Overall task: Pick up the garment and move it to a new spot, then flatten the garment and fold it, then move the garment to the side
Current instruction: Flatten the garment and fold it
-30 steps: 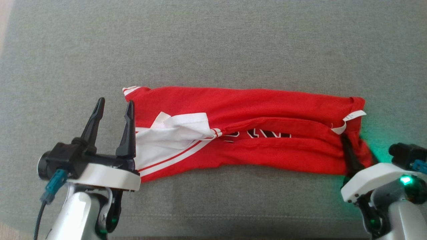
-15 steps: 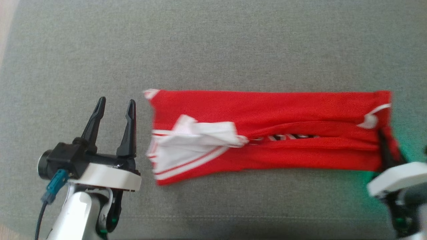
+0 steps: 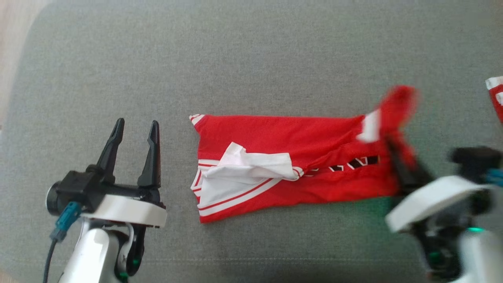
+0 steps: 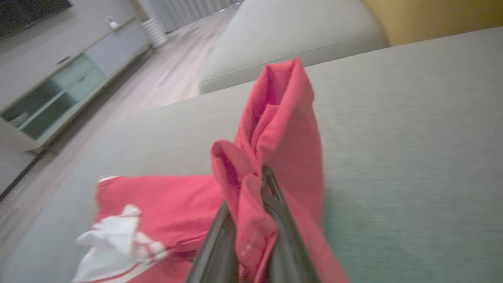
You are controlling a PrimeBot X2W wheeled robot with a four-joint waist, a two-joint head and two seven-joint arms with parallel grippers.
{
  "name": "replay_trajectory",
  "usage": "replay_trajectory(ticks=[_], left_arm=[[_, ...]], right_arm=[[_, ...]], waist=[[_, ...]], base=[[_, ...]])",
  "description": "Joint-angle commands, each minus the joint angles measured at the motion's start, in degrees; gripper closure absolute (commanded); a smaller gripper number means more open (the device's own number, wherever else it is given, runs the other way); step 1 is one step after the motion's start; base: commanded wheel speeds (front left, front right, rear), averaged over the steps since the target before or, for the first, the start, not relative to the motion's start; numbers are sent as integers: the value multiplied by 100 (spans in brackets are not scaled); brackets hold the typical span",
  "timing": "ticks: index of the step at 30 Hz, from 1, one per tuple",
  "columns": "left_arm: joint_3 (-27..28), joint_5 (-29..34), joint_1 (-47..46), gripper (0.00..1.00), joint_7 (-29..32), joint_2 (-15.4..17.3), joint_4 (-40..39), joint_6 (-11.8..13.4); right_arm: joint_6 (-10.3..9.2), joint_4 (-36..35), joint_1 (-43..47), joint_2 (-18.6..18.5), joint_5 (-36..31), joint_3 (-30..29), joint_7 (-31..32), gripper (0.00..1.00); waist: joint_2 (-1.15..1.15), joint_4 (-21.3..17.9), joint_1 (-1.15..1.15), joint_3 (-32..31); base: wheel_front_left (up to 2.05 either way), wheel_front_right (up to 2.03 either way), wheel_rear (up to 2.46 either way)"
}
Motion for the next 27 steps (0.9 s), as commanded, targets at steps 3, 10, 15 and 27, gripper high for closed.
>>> replay_trajectory(ticks=[3, 10, 15, 27], left_arm=[[171, 70, -32, 0, -34, 61, -131, -36], [64, 80, -73, 0, -34, -3, -70, -86], [12, 82, -115, 0, -34, -54, -13, -120], [42, 133, -249, 0, -34, -155, 54, -199]], right_arm=[[-4, -302, -300, 57, 249, 876, 191, 100], [-4, 531, -799, 87, 1414, 2368, -443, 100], [-4, 1317, -1364, 88, 2100, 3270, -991, 100], [-4, 2897, -2411, 89, 3126, 4489, -2130, 100]], waist=[[0, 19, 0, -109], [0, 274, 0, -108], [0, 489, 0, -8], [0, 704, 0, 220]], base=[[0, 0, 0], [0, 0, 0], [0, 0, 0], [0, 0, 0]])
